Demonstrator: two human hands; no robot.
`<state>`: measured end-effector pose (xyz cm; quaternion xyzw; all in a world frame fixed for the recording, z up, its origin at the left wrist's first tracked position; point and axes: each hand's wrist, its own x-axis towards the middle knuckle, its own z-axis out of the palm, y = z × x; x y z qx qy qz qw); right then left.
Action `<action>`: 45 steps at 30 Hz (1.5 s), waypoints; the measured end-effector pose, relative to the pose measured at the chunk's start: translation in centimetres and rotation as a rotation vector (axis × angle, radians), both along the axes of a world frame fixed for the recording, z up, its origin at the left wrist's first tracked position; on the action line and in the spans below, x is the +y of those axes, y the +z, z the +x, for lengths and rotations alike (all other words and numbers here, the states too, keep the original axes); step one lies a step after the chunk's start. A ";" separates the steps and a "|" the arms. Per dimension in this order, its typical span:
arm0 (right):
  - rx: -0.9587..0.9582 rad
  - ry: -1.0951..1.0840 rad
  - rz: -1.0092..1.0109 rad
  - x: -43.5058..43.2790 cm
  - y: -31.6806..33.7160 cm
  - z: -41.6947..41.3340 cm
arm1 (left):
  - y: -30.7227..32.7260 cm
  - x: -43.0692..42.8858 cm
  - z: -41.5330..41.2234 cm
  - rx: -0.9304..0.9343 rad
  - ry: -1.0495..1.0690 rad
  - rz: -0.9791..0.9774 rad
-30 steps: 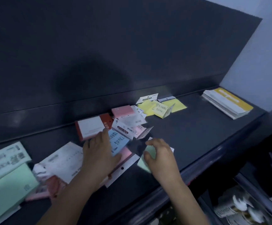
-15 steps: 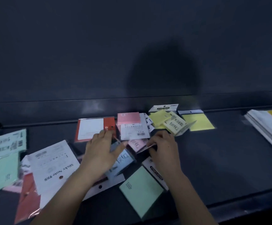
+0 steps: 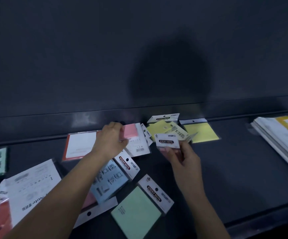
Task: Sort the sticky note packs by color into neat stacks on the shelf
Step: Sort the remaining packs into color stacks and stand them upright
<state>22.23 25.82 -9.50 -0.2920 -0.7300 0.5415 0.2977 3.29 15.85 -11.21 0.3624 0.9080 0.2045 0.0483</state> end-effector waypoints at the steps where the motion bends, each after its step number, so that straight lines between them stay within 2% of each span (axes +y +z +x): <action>1: -0.003 -0.019 0.019 0.0 -0.1 0.1 | 0.0 0.0 -0.1 0.035 0.003 -0.051; 3: -0.054 -0.071 0.064 0.3 -0.4 0.4 | 0.0 0.0 -0.3 0.095 -0.015 -0.106; 7: -0.231 -0.162 0.130 1.2 -1.2 0.8 | 0.2 -0.6 0.2 0.150 -0.060 -0.097; 12: -0.152 -0.100 0.098 0.3 -0.7 -0.3 | 1.0 -2.0 0.0 0.169 0.008 0.048; 15: -0.062 -0.014 0.035 -1.1 0.5 -2.0 | 1.5 -3.7 -0.6 -0.059 0.144 0.349; 18: 0.018 0.102 -0.037 -3.1 1.7 -3.2 | 2.9 -6.1 0.1 -0.467 0.366 0.861; 20: 0.049 0.180 -0.065 -4.9 2.5 -3.8 | 3.9 -8.0 1.2 -0.690 0.460 1.086; 23: 0.055 0.286 -0.050 -8.6 3.6 -4.9 | 4.8 -11.7 2.8 -0.965 0.515 1.275; 26: 0.010 0.379 -0.105 -13.3 4.7 -6.0 | 5.2 -16.6 4.0 -1.081 0.540 1.312; 29: 0.013 0.493 -0.205 -18.8 5.6 -6.9 | 5.4 -22.7 4.8 -1.062 0.598 1.351; 33: 0.021 0.658 -0.336 -27.5 6.1 -7.5 | 5.5 -32.4 5.9 -0.906 0.708 1.380; 38: -0.010 0.793 -0.357 -38.9 5.4 -8.7 | 5.7 -44.6 7.8 -0.791 0.712 1.333; 45: -0.054 0.896 -0.369 -51.2 4.5 -10.1 | 5.1 -57.6 8.5 -0.789 0.740 1.348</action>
